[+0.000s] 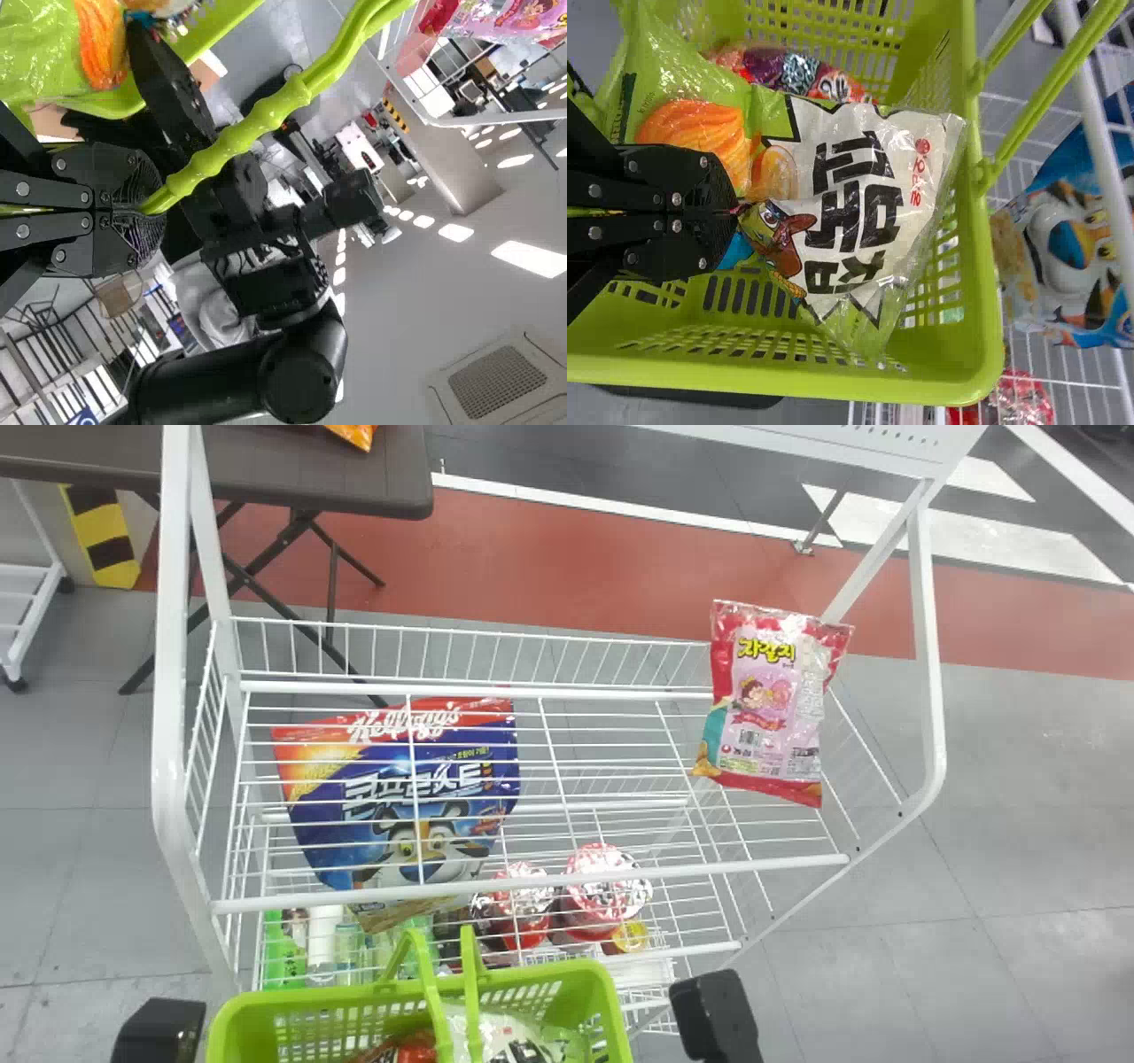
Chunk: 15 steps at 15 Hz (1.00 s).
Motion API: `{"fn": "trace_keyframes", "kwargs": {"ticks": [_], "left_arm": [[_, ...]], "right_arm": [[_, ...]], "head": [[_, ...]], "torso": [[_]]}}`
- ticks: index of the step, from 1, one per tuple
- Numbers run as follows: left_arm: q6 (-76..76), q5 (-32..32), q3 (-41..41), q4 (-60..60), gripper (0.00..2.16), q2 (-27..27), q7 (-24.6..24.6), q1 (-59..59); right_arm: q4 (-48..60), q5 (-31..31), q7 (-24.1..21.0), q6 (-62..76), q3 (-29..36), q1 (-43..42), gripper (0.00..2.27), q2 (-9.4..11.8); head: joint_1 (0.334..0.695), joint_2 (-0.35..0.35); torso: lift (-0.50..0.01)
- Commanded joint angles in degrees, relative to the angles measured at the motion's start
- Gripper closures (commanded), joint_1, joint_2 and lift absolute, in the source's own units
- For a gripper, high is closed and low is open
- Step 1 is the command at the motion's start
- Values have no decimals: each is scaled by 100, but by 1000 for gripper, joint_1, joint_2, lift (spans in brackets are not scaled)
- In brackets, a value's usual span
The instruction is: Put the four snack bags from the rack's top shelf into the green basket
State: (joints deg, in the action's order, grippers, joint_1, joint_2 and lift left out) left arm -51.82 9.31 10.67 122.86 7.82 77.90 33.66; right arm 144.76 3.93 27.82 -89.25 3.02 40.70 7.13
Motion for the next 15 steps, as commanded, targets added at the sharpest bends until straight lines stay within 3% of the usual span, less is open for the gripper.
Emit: {"fn": "trace_keyframes", "kwargs": {"ticks": [1, 4, 8, 10, 11, 13, 15], "left_arm": [[-18, -8, 5, 1, 1534, 0, 6, 0], [-88, -26, 14, 1, 1531, 9, 24, -35], [-88, -26, 14, 10, 1531, 9, 24, -44], [-88, -26, 14, 10, 1531, 9, 33, -44], [-88, -26, 14, 1, 1531, 9, 33, -44], [-88, -26, 5, -8, 1531, 9, 41, -35], [-88, -26, 5, 1, 1531, 35, 59, -26]], "right_arm": [[-89, 46, 66, 52, 49, -18, -2, -1], [52, 126, 136, 861, 155, -18, 49, -27], [-308, 345, 57, 3867, 260, -18, 80, -177], [-950, 380, -699, 6486, 216, -159, 90, -229], [-1222, 354, -1130, 7048, 199, -361, 90, -229], [-1846, 196, -2079, 7224, 181, -1064, 93, -229], [-2558, -50, -2668, 7189, 278, -1820, 93, -247]], "head": [[695, -350], [695, -350], [695, -350], [695, -350], [695, -350], [695, -350], [695, -350]], "torso": [[0], [0], [0], [0], [0], [0], [0]]}}
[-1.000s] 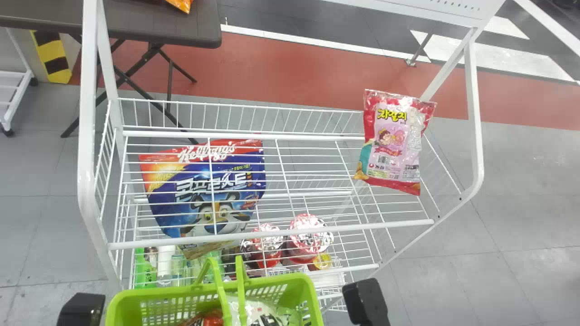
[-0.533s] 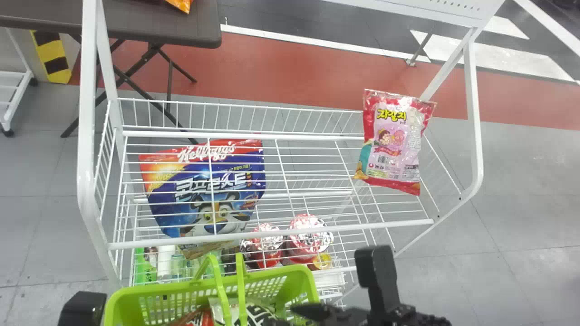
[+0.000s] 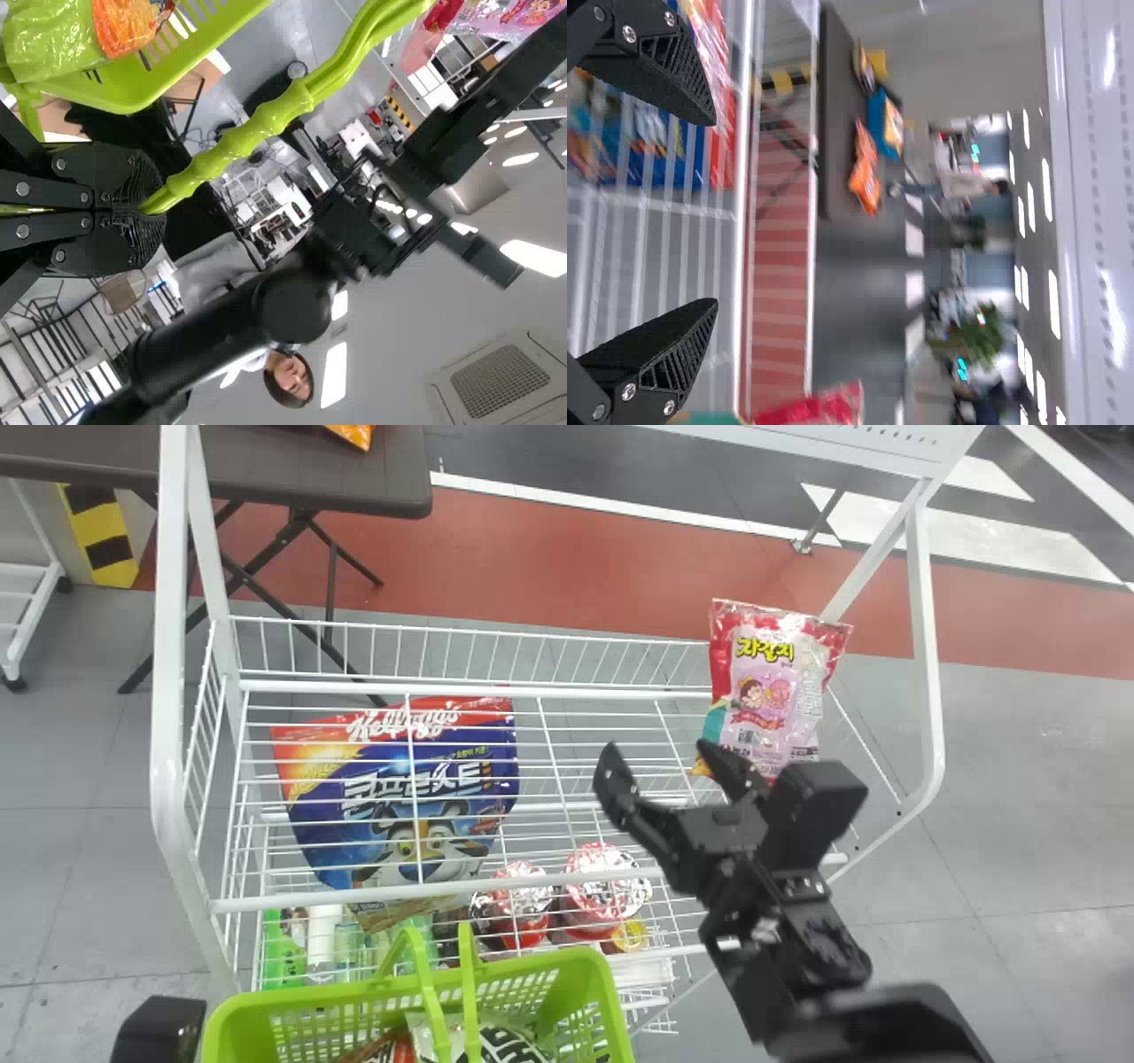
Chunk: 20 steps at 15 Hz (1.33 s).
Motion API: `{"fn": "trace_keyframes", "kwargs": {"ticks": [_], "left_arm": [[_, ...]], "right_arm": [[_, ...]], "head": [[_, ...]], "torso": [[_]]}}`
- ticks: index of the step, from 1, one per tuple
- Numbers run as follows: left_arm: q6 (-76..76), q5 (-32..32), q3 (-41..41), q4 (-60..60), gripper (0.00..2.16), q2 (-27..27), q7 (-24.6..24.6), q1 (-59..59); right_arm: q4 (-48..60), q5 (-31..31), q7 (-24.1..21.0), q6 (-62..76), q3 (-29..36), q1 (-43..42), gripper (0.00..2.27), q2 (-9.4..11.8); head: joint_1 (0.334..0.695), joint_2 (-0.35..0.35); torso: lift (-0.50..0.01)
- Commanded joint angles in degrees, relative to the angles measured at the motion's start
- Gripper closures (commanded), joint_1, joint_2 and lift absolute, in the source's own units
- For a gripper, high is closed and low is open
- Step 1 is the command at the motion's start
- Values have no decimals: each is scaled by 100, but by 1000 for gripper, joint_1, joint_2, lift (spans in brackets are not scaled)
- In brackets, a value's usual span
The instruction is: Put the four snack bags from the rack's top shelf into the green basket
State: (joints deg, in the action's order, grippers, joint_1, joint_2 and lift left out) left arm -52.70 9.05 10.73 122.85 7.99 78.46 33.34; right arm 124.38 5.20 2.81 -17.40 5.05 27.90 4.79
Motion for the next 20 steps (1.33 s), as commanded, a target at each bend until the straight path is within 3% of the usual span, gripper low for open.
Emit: {"fn": "trace_keyframes", "kwargs": {"ticks": [1, 5, 11, 12, 13, 14, 15, 20], "left_arm": [[0, 0, -10, -7, 1531, 27, 11, 6], [-35, 0, -36, -51, 1531, 36, 55, -38], [-70, 0, -45, -95, 1531, 36, 73, -108], [-88, 0, -45, -95, 1531, 36, 73, -117], [-123, 0, -45, -95, 1531, 36, 73, -135], [-158, 0, -45, -95, 1531, 36, 73, -143], [-158, 0, -45, -95, 1531, 36, 73, -152], [-176, 9, -45, -59, 1531, 45, 64, -135]], "right_arm": [[-819, -336, -343, -14, 180, -865, 93, -22], [-1917, -687, -492, -541, 787, -2069, 93, -101], [-3095, -1109, -721, -699, 1129, -2904, 97, -92], [-3200, -1144, -703, -805, 1156, -2983, 201, -66], [-3227, -1171, -641, -1174, 1164, -3018, 799, -31], [-3218, -1144, -624, -1297, 1208, -3001, 1754, -31], [-3174, -1100, -545, -1297, 1226, -2948, 2125, -40], [-1891, -678, -299, -1121, 1288, -2183, 2206, -75]], "head": [[695, -350], [695, -350], [695, -350], [695, -350], [695, -350], [695, -350], [695, -350], [695, -350]], "torso": [[0], [0], [0], [0], [0], [0], [0], [0]]}}
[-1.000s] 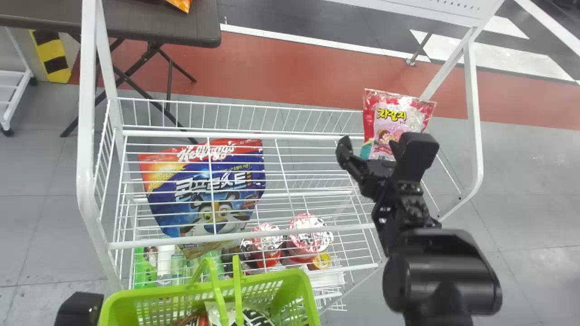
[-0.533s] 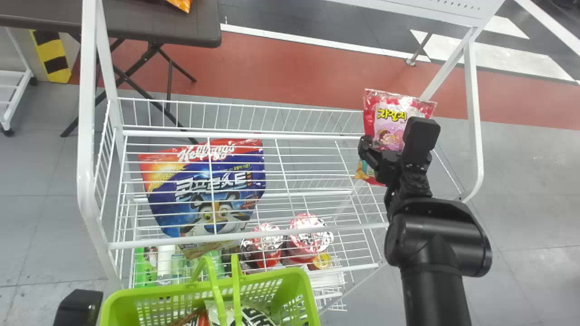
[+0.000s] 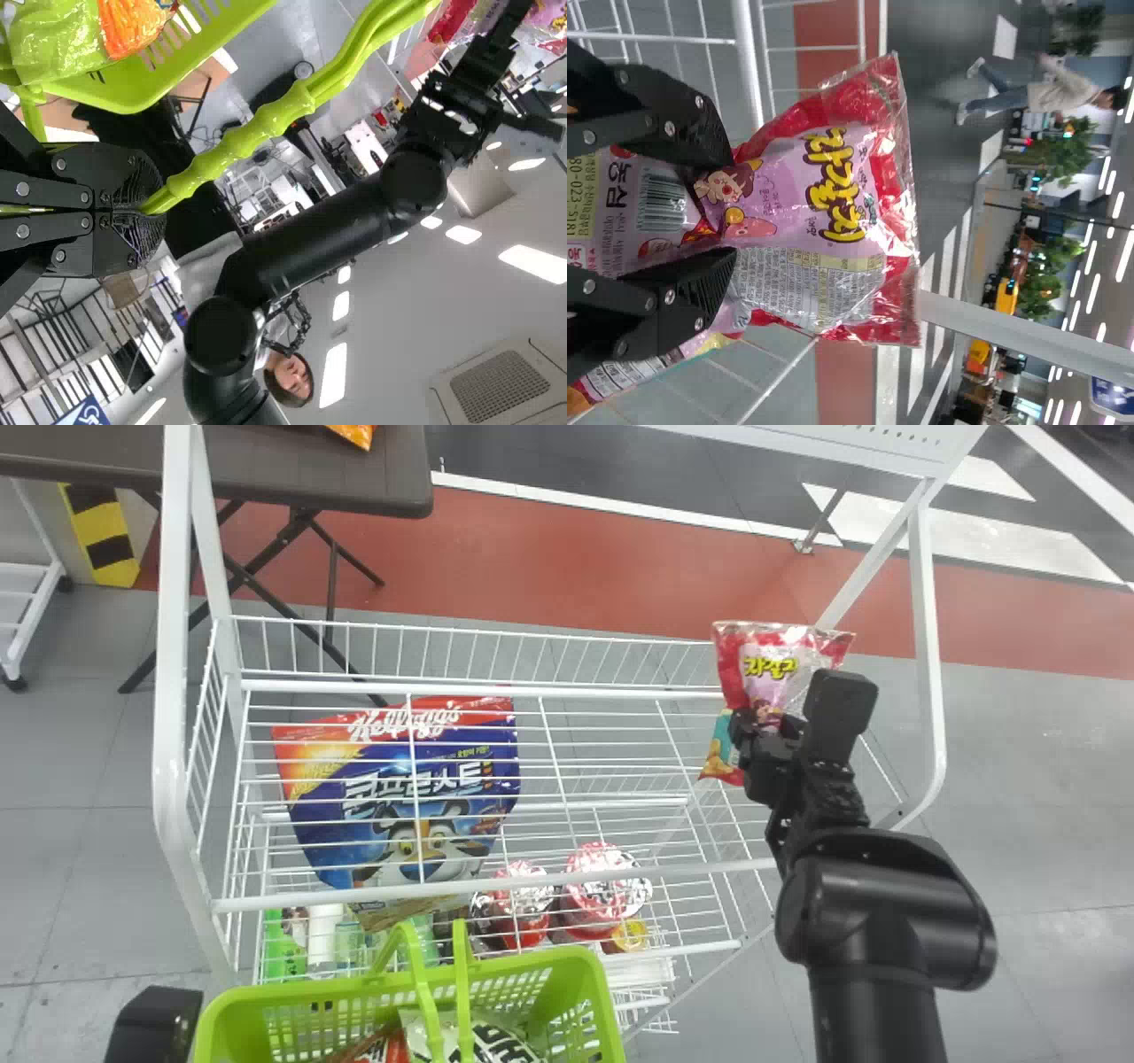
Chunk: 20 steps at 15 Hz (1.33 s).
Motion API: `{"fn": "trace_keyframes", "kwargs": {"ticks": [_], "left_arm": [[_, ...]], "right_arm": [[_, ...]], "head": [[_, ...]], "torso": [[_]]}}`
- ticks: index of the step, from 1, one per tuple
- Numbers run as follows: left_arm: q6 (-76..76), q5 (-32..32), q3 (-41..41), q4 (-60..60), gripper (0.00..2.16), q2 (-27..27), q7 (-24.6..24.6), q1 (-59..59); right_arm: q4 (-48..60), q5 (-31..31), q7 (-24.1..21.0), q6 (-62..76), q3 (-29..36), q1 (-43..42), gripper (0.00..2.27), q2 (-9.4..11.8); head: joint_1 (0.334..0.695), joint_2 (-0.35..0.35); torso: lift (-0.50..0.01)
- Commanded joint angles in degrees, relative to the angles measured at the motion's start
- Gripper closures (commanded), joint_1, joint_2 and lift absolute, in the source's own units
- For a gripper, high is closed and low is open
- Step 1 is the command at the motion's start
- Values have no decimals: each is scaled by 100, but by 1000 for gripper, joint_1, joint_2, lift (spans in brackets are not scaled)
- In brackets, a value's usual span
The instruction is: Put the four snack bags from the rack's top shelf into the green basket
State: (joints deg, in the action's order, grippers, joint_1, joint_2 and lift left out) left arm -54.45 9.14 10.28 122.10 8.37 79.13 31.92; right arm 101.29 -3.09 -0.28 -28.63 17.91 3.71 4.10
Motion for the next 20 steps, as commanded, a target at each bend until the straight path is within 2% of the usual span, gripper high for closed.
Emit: {"fn": "trace_keyframes", "kwargs": {"ticks": [1, 3, 6, 10, 12, 14, 16, 18, 20], "left_arm": [[0, 0, 0, 25, 1531, 7, -3, 7], [0, 9, 0, 42, 1531, 7, -12, 16], [0, 9, -44, 51, 1534, 7, -20, 34], [17, 9, -26, 42, 1534, -19, -38, 25], [35, 9, -35, 25, 1531, -28, -56, 34], [123, 9, -35, 25, 1531, -46, -73, 78], [140, 9, -18, 16, 1531, -46, -73, 78], [158, 9, 9, 7, 1531, -54, -82, 78], [210, 9, 0, -2, 1531, -54, -91, 86]], "right_arm": [[822, 265, 89, -157, 2, 411, 2219, -5], [1648, 458, 318, -825, 37, 780, 2219, -14], [3450, 880, 915, -2934, 37, 1668, 2216, -67], [5173, 1653, 1662, -5500, 64, 2740, 2216, -339], [5586, 2049, 1900, -6145, 64, 3136, 2216, -339], [5709, 2436, 2251, -6145, 46, 3364, 2216, -339], [5726, 2691, 2374, -6145, -7, 3584, 2216, -331], [5700, 2699, 2506, -6145, -218, 3681, 2216, -287], [5550, 2673, 2533, -6145, -376, 3865, 2216, -155]], "head": [[695, -350], [695, -350], [695, -350], [695, -350], [695, -350], [695, -350], [695, -350], [695, -350], [695, -350]], "torso": [[0], [0], [0], [0], [0], [0], [0], [0], [0]]}}
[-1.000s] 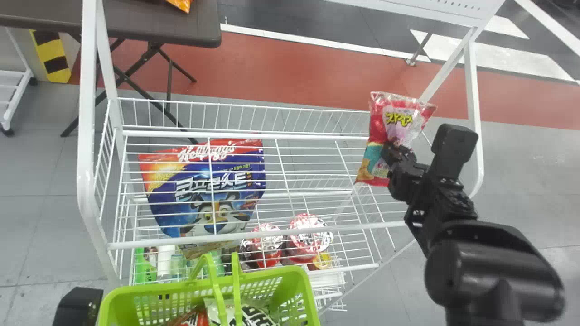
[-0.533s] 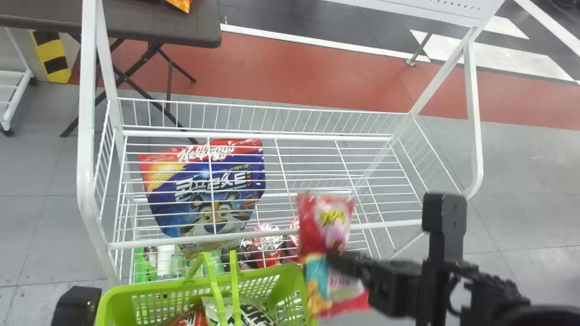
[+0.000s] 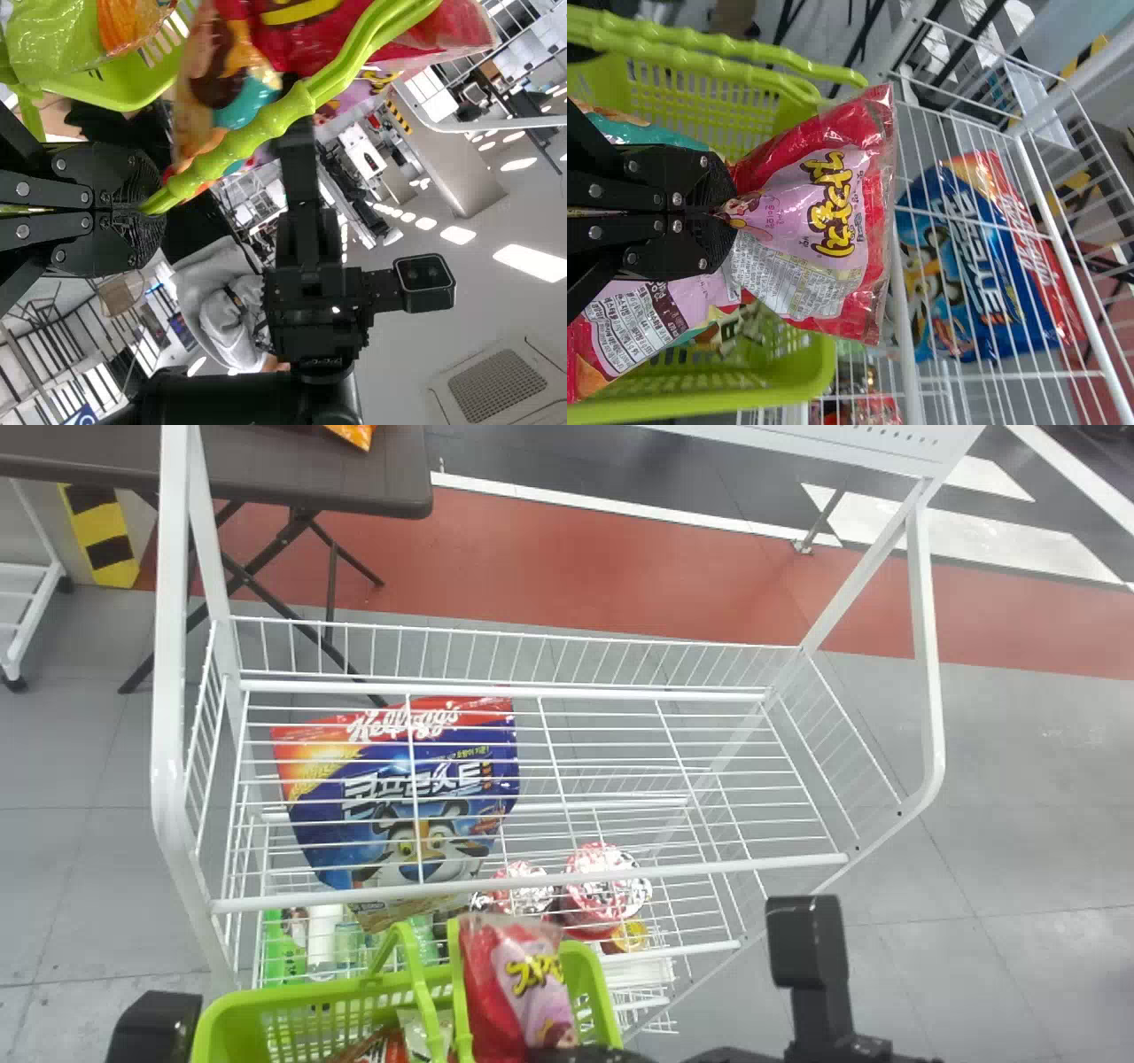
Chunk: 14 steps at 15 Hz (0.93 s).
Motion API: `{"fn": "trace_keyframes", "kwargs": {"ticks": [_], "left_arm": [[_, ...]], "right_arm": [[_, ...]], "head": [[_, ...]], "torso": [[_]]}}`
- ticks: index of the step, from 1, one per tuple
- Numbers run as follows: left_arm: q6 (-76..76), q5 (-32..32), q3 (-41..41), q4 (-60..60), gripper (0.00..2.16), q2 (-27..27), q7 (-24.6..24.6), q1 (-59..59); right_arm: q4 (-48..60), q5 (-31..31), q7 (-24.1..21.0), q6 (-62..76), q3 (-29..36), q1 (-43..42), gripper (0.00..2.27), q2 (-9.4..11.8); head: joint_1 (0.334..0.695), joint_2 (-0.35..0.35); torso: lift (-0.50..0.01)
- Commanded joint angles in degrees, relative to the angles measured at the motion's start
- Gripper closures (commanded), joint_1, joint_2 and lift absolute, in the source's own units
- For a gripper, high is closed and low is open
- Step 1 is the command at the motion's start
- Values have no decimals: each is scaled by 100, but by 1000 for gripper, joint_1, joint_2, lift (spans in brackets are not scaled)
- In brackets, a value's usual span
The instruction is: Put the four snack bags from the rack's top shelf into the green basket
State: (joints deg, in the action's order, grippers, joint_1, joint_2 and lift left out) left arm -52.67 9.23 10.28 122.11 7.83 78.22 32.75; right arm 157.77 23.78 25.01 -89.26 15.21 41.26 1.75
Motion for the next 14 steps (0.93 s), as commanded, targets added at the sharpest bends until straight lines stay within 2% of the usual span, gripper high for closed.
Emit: {"fn": "trace_keyframes", "kwargs": {"ticks": [1, 5, 6, 7, 8, 9, 13, 14], "left_arm": [[50, 0, 0, 6, 1531, 0, 1, 12], [85, 0, 9, 6, 1531, 0, 9, 12], [85, 0, 9, 6, 1531, 0, 18, 12], [85, 0, 0, -3, 1531, 0, 18, 12], [85, 0, 9, -3, 1531, 0, 9, 4], [85, 0, 9, 15, 1531, 0, 9, 4], [68, 0, 0, 32, 1531, 0, 9, 12], [68, 0, 0, 32, 1531, 0, 9, 12]], "right_arm": [[-229, -84, -32, -82, -150, 136, 2216, 124], [-809, -602, -216, -82, -317, 136, 2199, 229], [-827, -699, -304, -82, -317, 136, 2040, 238], [-818, -699, -304, -82, -246, 128, 1237, 238], [-765, -673, -304, -82, -194, 119, 164, 229], [-633, -629, -304, -82, -167, 119, -2, 211], [-440, -629, -304, -82, -264, 84, 6, 185], [-440, -646, -304, 264, -282, 75, 9, 176]], "head": [[695, -350], [695, -350], [695, -350], [695, -350], [695, -350], [695, -350], [695, -350], [695, -350]], "torso": [[0], [0], [0], [0], [0], [0], [0], [0]]}}
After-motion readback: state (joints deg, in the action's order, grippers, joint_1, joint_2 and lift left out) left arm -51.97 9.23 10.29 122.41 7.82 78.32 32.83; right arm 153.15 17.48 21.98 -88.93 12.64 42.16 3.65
